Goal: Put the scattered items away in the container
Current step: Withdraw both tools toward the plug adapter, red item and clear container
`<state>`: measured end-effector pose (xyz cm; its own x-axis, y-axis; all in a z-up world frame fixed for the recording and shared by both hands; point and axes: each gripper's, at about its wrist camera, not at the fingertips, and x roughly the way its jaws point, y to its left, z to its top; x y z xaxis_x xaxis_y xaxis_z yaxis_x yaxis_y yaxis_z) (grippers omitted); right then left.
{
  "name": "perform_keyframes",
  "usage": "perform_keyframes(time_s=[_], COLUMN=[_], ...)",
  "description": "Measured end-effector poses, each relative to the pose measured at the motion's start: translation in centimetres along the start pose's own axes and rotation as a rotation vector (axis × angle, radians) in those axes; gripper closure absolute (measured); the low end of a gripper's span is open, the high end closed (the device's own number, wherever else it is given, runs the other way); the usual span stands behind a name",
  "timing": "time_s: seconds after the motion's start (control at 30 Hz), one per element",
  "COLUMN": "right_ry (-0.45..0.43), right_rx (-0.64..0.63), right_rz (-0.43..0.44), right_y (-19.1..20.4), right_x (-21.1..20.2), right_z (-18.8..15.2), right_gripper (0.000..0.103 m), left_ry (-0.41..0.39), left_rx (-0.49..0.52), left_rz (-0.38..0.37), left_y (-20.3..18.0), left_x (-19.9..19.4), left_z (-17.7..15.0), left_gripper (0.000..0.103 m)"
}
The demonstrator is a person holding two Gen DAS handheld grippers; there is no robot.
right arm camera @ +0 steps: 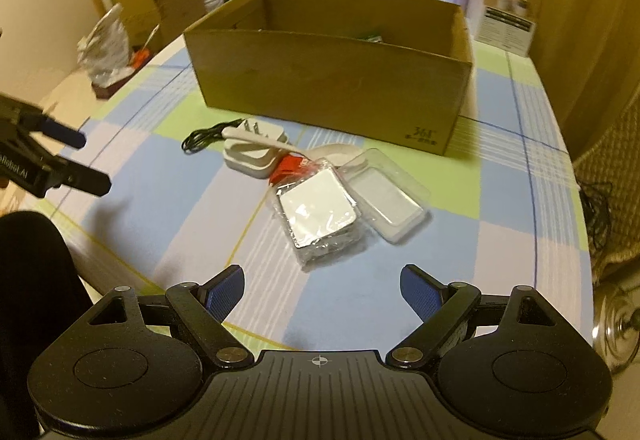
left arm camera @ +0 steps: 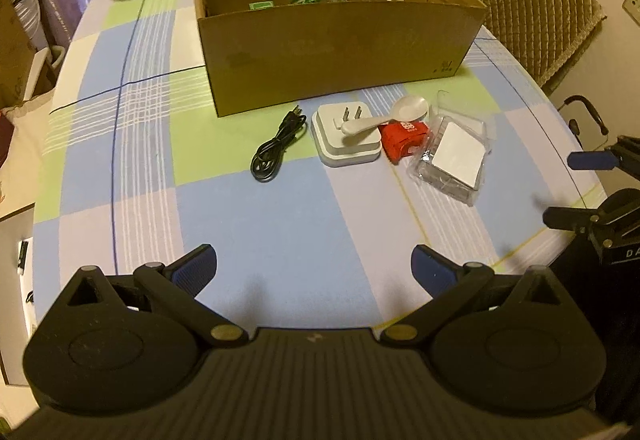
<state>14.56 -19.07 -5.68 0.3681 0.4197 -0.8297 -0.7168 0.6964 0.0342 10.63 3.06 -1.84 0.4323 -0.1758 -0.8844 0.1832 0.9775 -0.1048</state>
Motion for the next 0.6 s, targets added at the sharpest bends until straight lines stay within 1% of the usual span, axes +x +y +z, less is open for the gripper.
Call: perform_keyframes(time_s=[0.1,0.4,0.6], right_ry=[0.007,0.024,0.035], right_rx=[-0.031,-0.127,-0.173], right_rz=[0.004,0.007,0.007], right_y=[0.1,0.2,0.1], right_x=[1.0,4.1,6.2], right_z=[0.3,1.4,2.4], right_gripper=[0.013,0.013,0.013], left_ry=[0.008,0.045,0.055], left_rx=[0.012,0.088,0.091], left_rz=[-0.003,0.022,0.012], left_y=[0.2,0.9,1.4], left_x=[0.8,3.5,4.8], left_z=[0.5,1.6,2.3], left_gripper=[0.001,0.001,0.001])
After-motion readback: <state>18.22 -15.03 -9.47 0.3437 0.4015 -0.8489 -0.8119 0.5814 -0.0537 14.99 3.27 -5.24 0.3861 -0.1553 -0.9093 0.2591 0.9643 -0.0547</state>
